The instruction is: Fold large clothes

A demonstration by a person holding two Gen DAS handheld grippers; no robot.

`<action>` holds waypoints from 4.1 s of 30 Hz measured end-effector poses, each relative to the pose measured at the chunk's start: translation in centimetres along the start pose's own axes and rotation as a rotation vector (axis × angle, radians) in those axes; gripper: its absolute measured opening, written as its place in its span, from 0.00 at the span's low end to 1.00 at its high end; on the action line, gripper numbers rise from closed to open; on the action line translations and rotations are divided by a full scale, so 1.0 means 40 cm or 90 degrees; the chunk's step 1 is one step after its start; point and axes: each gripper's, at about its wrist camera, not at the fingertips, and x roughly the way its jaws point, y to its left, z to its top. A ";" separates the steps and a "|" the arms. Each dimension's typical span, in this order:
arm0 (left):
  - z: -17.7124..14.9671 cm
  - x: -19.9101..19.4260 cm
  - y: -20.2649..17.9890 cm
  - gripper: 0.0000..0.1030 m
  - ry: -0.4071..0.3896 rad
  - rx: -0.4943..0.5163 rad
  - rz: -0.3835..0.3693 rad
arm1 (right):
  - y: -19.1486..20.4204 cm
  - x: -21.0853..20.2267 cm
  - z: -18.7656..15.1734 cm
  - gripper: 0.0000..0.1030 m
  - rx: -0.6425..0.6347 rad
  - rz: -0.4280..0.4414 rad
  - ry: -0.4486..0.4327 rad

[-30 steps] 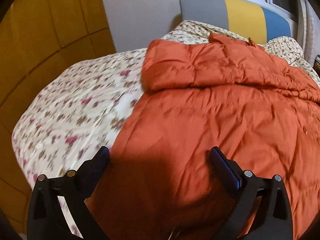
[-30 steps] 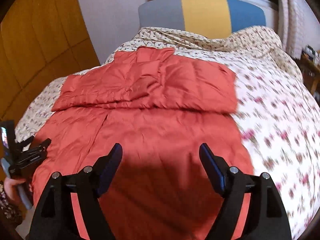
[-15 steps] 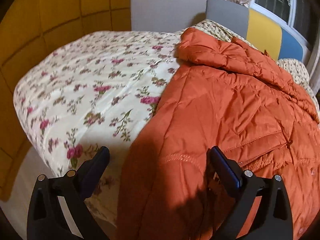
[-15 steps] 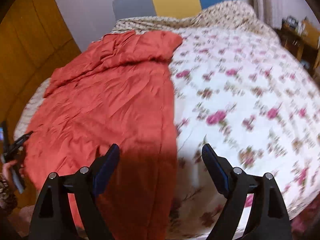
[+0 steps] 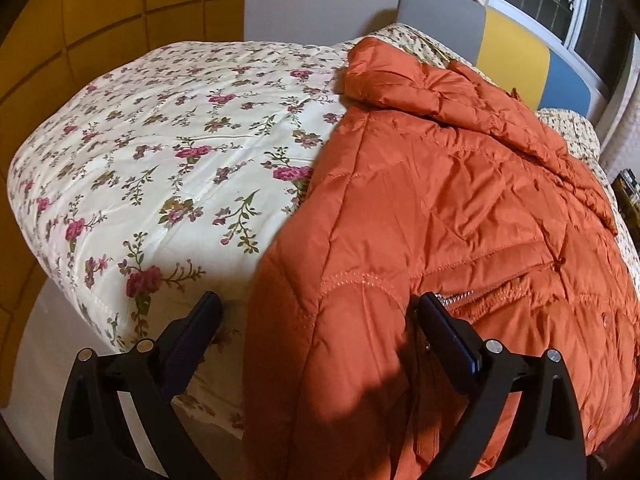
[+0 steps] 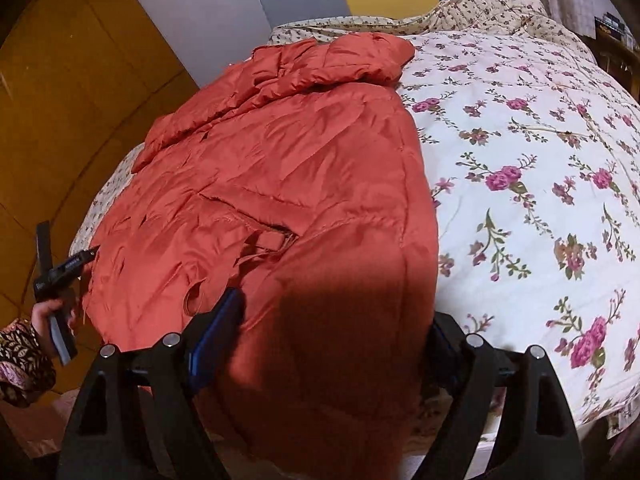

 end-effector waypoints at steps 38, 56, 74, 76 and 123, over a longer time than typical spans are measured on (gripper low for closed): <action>-0.050 -0.046 -0.066 0.80 0.000 0.109 -0.025 | -0.046 -0.038 -0.050 0.45 0.073 0.139 0.008; -0.107 -0.165 -0.041 0.12 -0.021 0.085 -0.166 | -0.029 -0.167 -0.032 0.13 0.061 0.206 -0.041; -0.027 -0.336 0.026 0.12 -0.089 -0.026 -0.376 | -0.017 -0.292 0.079 0.12 0.147 0.365 -0.105; 0.020 -0.333 0.016 0.12 -0.093 -0.029 -0.392 | -0.021 -0.285 0.125 0.12 0.164 0.376 -0.115; 0.433 0.031 0.047 0.90 -0.160 -0.320 -0.329 | -0.156 0.118 0.560 0.91 0.342 0.189 -0.259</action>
